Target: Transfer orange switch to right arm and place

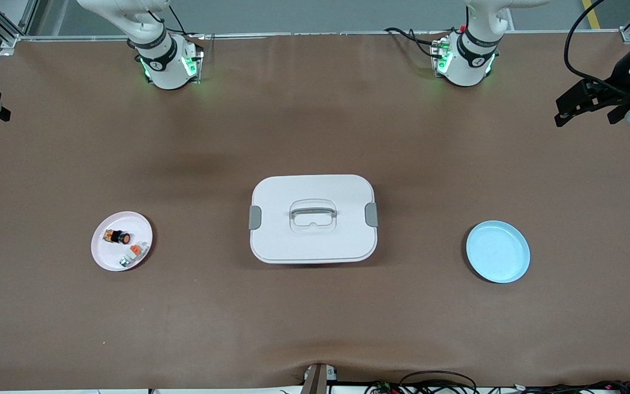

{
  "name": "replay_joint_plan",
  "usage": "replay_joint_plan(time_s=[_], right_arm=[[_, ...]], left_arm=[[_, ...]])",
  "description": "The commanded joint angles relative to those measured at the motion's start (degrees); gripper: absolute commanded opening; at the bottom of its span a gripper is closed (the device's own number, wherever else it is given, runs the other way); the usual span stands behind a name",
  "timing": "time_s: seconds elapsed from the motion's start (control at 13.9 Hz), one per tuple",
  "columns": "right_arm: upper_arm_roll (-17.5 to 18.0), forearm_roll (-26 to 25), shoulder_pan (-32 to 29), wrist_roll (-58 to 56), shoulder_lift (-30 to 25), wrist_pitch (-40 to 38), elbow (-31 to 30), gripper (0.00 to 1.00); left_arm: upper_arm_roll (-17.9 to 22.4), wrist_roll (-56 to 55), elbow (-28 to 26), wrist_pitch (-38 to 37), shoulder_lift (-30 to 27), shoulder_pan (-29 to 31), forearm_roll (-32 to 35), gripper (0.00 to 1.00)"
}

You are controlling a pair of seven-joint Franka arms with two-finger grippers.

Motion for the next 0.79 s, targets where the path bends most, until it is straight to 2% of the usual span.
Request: replay_joint_plan(time_s=[0.0,0.72], right_arm=[[0.2,-1.0,0.5,3.7,-2.2,0.9,-2.5,1.00],[0.4,-0.7,0.8,5.5,-2.1,0.4,-1.9,1.00]], left_arm=[[0.0,1.2,0.4,-0.5,-0.3,0.4,-0.2,1.00],[0.0,0.9,0.6,-0.5,-0.1,0.3,-0.2,1.00]])
